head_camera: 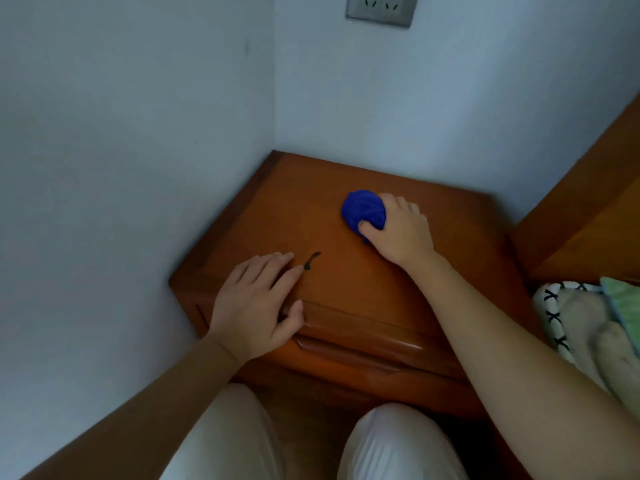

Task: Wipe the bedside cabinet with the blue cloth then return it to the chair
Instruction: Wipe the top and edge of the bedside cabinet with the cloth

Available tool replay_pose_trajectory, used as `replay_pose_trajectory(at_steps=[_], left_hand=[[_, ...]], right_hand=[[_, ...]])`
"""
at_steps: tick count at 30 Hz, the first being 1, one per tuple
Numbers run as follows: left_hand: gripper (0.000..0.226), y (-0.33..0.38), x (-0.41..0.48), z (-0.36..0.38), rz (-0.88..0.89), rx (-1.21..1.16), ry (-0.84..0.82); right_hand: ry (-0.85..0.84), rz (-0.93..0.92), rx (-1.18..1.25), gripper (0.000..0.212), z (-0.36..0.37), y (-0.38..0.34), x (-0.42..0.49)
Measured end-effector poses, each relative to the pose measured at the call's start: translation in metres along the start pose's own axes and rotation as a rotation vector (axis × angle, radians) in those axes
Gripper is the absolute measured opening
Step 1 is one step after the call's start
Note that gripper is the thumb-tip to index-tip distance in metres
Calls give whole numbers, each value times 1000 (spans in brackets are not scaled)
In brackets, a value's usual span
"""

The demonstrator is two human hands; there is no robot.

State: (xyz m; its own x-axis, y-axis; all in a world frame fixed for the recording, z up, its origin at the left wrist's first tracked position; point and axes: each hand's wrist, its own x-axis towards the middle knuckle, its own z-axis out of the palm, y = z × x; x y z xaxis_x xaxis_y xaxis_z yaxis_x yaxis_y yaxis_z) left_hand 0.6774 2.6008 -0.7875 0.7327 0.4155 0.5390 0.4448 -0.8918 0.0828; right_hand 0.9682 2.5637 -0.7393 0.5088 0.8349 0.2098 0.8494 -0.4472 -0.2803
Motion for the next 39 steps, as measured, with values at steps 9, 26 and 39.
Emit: replay_pose_trajectory(at_steps=[9, 26, 39], left_hand=[[46, -1, 2, -2, 3, -7, 25], [47, -28, 5, -23, 16, -5, -97], [47, -75, 27, -26, -146, -130, -97]], right_hand=[[-21, 26, 9, 70, 12, -18, 43], [-41, -179, 135, 64, 3, -38, -35], [-7, -78, 39, 66, 28, -53, 54]])
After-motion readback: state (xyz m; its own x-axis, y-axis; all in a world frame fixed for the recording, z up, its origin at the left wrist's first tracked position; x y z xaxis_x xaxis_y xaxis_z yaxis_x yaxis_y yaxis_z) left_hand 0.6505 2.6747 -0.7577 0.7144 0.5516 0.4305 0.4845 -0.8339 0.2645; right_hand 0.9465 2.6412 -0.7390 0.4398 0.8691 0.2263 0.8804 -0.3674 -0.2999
